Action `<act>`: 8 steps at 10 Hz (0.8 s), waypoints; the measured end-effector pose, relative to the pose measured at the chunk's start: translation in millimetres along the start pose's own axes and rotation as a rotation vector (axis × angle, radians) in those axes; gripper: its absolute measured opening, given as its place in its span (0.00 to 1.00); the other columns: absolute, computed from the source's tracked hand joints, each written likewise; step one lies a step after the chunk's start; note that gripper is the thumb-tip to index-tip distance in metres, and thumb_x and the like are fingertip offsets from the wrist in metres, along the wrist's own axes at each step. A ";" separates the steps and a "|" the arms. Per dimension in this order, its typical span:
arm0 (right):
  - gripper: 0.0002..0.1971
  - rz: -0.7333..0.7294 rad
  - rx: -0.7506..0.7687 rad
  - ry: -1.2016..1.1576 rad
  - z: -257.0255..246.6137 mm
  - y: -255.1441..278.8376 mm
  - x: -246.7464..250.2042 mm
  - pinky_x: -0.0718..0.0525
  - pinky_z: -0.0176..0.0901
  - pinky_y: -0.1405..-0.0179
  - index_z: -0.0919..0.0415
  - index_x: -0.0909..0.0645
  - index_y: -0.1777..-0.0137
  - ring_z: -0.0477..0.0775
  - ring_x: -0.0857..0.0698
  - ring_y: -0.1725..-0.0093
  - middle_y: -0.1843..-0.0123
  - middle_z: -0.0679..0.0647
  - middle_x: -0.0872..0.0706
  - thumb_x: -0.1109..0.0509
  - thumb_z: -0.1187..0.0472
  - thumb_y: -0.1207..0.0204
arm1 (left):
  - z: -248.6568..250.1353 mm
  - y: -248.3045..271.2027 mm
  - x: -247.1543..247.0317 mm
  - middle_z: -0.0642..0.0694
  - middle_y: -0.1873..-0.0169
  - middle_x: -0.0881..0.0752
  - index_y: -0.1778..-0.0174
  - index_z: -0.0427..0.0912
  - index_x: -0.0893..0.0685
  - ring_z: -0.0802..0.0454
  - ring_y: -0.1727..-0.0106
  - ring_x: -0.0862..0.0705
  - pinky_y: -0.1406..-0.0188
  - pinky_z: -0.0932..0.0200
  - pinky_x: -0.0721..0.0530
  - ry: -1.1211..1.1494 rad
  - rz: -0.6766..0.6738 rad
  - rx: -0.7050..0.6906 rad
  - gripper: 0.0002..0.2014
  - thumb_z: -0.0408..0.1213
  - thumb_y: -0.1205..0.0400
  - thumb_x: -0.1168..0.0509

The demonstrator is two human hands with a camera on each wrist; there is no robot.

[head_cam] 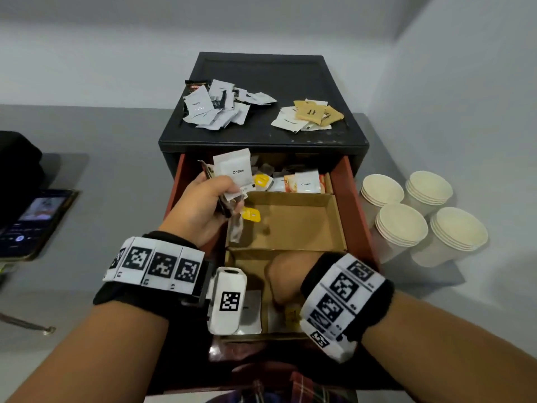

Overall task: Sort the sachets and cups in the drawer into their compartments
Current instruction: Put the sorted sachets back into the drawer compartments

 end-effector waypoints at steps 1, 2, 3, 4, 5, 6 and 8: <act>0.12 -0.054 -0.045 -0.025 1.1 -10.6 -22.1 0.23 0.50 0.56 0.71 0.17 0.43 0.56 0.26 0.58 0.53 0.60 0.21 0.40 0.65 0.18 | -10.5 0.5 -2.3 0.39 0.63 0.20 0.55 0.34 0.26 0.52 0.75 0.20 0.79 0.66 0.21 0.027 -0.016 0.092 0.06 0.22 0.23 0.44; 0.15 -0.050 -0.062 -0.097 -2.7 -4.1 -24.3 0.27 0.45 0.55 0.67 0.22 0.34 0.54 0.27 0.55 0.52 0.56 0.25 0.38 0.63 0.18 | -22.1 1.1 -5.5 0.36 0.51 0.21 0.40 0.36 0.26 0.49 0.66 0.21 0.78 0.66 0.19 0.083 -0.032 0.152 0.16 0.21 0.23 0.44; 0.17 -0.046 -0.070 -0.125 -6.9 1.4 -22.8 0.25 0.43 0.56 0.62 0.22 0.32 0.53 0.25 0.55 0.52 0.55 0.24 0.36 0.61 0.19 | -23.9 0.9 -5.6 0.37 0.54 0.20 0.40 0.36 0.26 0.49 0.67 0.21 0.77 0.65 0.20 0.101 -0.045 0.159 0.16 0.21 0.22 0.44; 0.14 -0.053 0.054 -0.106 -6.7 -3.0 -9.4 0.24 0.33 0.63 0.72 0.21 0.38 0.52 0.25 0.60 0.57 0.59 0.20 0.37 0.67 0.20 | -20.2 0.2 -3.6 0.39 0.60 0.19 0.47 0.35 0.24 0.51 0.70 0.21 0.75 0.65 0.20 0.085 -0.058 0.149 0.11 0.21 0.22 0.45; 0.09 0.014 0.115 -0.162 -16.6 -1.8 8.7 0.29 0.34 0.68 0.71 0.18 0.45 0.52 0.27 0.63 0.64 0.56 0.23 0.36 0.68 0.21 | -16.8 0.6 -2.9 0.40 0.64 0.19 0.53 0.36 0.22 0.51 0.72 0.21 0.74 0.65 0.21 0.074 -0.079 0.134 0.09 0.22 0.21 0.46; 0.06 0.115 0.137 -0.126 -24.4 -6.6 13.8 0.30 0.30 0.68 0.65 0.20 0.60 0.49 0.28 0.64 0.64 0.54 0.25 0.34 0.65 0.21 | -15.1 1.0 -2.7 0.39 0.64 0.21 0.54 0.36 0.23 0.50 0.71 0.22 0.74 0.64 0.21 0.082 -0.093 0.119 0.09 0.23 0.21 0.46; 0.10 -0.040 0.203 -0.551 -34.6 -9.1 -0.7 0.30 0.19 0.77 0.69 0.19 0.57 0.40 0.25 0.74 0.72 0.51 0.24 0.37 0.82 0.24 | -17.8 -0.8 -0.7 0.40 0.57 0.19 0.43 0.37 0.25 0.51 0.66 0.20 0.73 0.65 0.17 0.142 -0.070 0.133 0.13 0.22 0.21 0.44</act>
Point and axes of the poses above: each hand's wrist, its own y-axis away from the middle knuckle, its own x-axis out of the back of the hand, z = x × y, the point moved 6 cm from there along -y, towards the middle knuckle
